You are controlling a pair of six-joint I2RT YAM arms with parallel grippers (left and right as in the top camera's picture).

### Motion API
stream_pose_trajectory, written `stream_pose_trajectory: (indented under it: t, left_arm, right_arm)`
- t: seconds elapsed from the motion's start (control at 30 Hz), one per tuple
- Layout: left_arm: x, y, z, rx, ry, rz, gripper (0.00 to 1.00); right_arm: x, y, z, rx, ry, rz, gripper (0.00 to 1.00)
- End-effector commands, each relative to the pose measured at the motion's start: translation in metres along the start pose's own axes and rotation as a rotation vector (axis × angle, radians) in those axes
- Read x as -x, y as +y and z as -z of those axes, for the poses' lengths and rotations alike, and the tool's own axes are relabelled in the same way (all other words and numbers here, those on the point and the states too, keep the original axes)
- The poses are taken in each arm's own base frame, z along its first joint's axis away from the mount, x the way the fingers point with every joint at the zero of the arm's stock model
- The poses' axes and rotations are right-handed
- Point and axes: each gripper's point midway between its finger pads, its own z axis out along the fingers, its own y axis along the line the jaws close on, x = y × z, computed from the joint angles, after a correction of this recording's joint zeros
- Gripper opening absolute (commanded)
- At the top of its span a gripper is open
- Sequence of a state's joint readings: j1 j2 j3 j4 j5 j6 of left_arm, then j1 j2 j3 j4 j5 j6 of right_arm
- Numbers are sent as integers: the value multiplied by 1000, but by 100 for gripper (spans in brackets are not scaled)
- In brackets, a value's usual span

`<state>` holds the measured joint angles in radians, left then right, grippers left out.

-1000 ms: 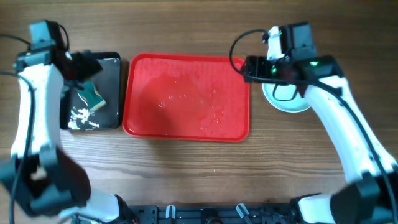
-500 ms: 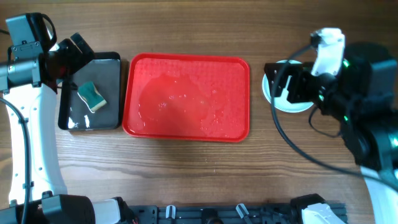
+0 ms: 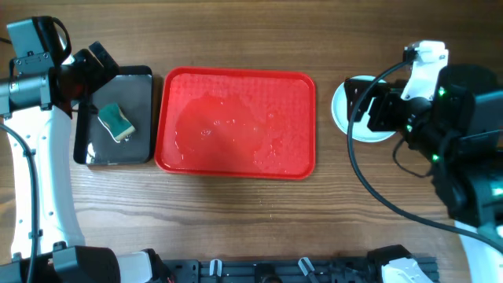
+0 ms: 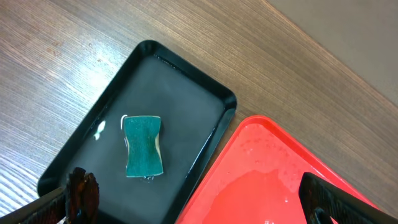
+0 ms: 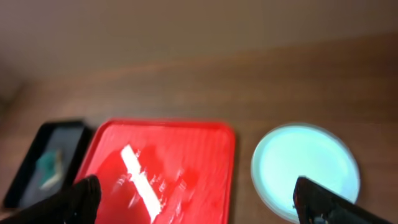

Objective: Clean dirty plates on tray and stack at the side

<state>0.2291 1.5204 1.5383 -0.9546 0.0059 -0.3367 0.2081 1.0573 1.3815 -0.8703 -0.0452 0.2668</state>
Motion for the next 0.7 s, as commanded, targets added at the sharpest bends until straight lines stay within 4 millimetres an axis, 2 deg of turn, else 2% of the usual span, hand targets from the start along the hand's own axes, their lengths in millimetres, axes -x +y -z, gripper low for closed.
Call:
stream_pose_trajectory:
  t: [0.0, 0.23, 0.3, 0.57, 0.67]
  left_arm:
    - [-2, -2, -2, -9, 12, 14, 100]
    - [-2, -2, -2, -9, 12, 14, 100]
    - [-2, -2, -2, -9, 12, 14, 100]
    - [-2, -2, -2, -9, 12, 14, 100]
    - [-2, -2, -2, -9, 12, 14, 100]
  right_arm:
    - [-17, -26, 0, -97, -103, 8, 100]
    - [-58, -55, 5, -71, -439, -27, 100]
    - [-76, -62, 3, -61, -503, -28, 100]
    - [-149, -82, -21, -26, -579, -88, 100]
    - [-160, -85, -26, -17, -584, -98, 100]
